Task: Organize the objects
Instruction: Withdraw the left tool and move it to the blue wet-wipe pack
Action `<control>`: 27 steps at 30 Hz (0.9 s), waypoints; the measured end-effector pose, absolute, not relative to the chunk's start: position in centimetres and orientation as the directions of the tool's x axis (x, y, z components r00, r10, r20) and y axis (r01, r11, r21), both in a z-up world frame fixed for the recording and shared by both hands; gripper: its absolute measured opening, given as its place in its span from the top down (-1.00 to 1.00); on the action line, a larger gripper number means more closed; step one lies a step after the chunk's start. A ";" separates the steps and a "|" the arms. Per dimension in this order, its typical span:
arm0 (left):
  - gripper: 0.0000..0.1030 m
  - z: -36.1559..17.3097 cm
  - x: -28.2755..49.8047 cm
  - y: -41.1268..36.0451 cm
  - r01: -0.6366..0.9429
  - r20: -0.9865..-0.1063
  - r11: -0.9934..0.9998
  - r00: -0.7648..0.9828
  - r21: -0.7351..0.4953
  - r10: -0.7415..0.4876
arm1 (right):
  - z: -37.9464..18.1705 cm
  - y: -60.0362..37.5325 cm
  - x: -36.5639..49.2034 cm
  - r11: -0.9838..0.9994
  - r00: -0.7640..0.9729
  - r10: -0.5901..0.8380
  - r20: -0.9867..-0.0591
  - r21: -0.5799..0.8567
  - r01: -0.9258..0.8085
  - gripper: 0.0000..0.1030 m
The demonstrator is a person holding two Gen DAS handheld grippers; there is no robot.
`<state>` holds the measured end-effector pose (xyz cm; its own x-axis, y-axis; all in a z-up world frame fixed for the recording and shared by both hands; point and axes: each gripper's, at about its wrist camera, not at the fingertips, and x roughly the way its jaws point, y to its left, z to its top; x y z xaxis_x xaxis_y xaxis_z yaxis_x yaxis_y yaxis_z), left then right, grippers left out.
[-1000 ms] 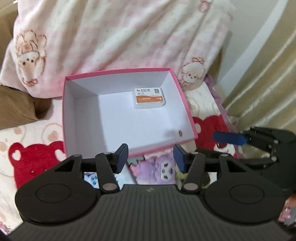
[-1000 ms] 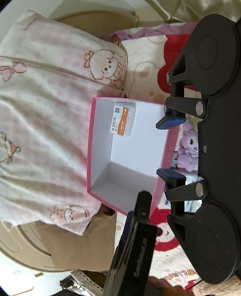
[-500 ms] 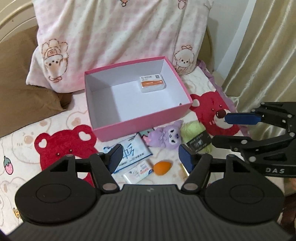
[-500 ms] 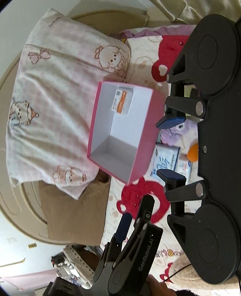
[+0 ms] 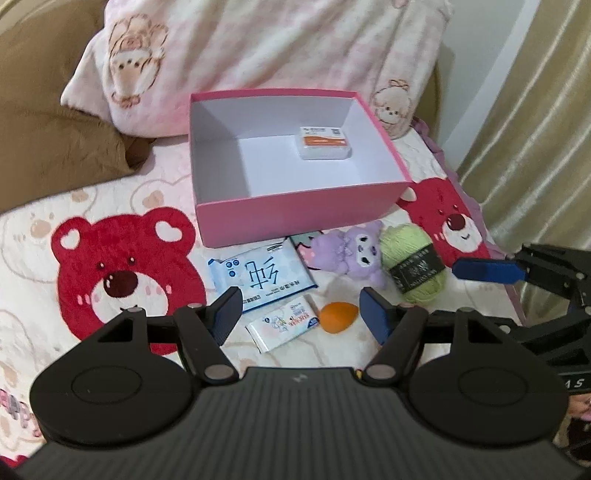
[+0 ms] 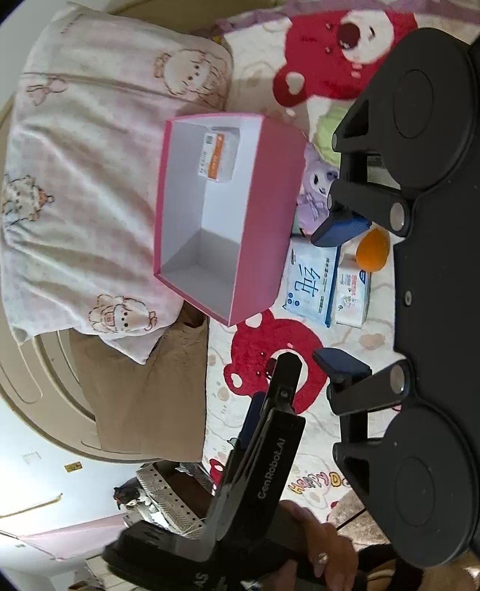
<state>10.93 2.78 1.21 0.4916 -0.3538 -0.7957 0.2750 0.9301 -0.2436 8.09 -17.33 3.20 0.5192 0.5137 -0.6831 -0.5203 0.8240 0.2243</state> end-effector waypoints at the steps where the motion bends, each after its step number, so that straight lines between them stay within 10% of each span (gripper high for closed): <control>1: -0.35 0.6 11.1 3.1 0.260 -0.793 0.932 0.496 -0.252 -0.353 | 2.7 -17.1 8.4 0.824 0.520 0.513 -0.683 0.224 -0.520 -0.27; 27: -0.41 -14.2 17.2 6.5 0.002 -0.795 0.939 0.532 -0.343 -0.291 | -11.4 -11.9 17.2 0.877 0.478 0.409 -0.777 0.192 -0.440 -0.27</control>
<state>17.23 6.50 -14.19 0.5319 -0.2912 -0.7951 0.0016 0.9393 -0.3430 17.21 -11.91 -11.37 0.4779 0.4092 -0.7773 -0.4396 0.8775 0.1917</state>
